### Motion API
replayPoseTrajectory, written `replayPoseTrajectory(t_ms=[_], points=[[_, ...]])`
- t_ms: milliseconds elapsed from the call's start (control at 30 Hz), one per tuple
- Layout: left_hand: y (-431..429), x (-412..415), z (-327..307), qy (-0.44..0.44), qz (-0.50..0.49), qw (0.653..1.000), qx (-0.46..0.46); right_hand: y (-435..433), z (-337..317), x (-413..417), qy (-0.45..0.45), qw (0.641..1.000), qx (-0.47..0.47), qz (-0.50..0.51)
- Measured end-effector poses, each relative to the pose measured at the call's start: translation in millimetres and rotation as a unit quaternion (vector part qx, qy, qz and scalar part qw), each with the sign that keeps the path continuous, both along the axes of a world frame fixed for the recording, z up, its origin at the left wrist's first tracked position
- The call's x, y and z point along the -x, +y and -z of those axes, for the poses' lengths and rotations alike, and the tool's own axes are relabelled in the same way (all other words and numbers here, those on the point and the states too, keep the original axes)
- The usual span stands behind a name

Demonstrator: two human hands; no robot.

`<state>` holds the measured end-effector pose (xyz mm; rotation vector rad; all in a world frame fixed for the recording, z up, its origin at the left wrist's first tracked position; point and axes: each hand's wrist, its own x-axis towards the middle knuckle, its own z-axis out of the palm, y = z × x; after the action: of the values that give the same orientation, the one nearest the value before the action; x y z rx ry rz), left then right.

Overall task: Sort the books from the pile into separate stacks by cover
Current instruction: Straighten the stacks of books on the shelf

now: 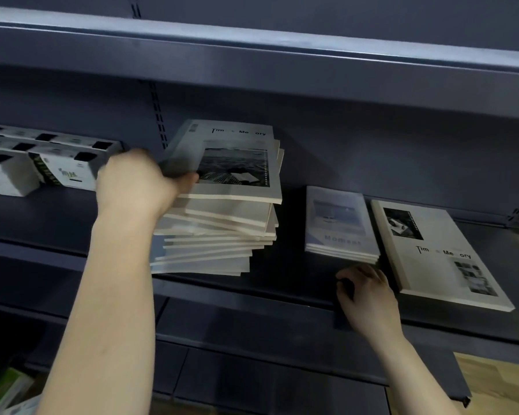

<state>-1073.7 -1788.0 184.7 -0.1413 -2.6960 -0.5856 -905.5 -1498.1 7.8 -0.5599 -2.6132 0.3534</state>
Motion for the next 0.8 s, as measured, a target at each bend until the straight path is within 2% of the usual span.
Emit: replayPoseTrajectory(t_ms=[200, 333, 433, 533, 600, 667, 800], points=[[4, -2, -7, -0.053, -0.004, 0.998, -0.016, 2, -1, -2, 0.005, 1.000, 0.001, -0.019], [17, -10, -8, 0.046, -0.004, 0.997, -0.054, 5, -5, -5, -0.007, 0.999, 0.009, -0.033], [23, -13, -3, 0.061, 0.035, 0.985, -0.158, 11, -10, -8, -0.029, 0.998, 0.036, -0.053], [27, -20, 0, 0.041, 0.079, 0.943, -0.322, 19, -13, -13, -0.048, 0.993, 0.071, -0.085], [39, -33, 1, 0.034, 0.106, 0.912, -0.395, 26, -16, -16, -0.044, 0.989, 0.110, -0.094], [55, -50, 5, 0.019, 0.123, 0.892, -0.435, 30, -25, -19, -0.012, 0.977, 0.189, -0.096], [97, -86, 23, -0.009, 0.162, 0.870, -0.465, 39, -47, -26, 0.054, 0.914, 0.390, -0.095]])
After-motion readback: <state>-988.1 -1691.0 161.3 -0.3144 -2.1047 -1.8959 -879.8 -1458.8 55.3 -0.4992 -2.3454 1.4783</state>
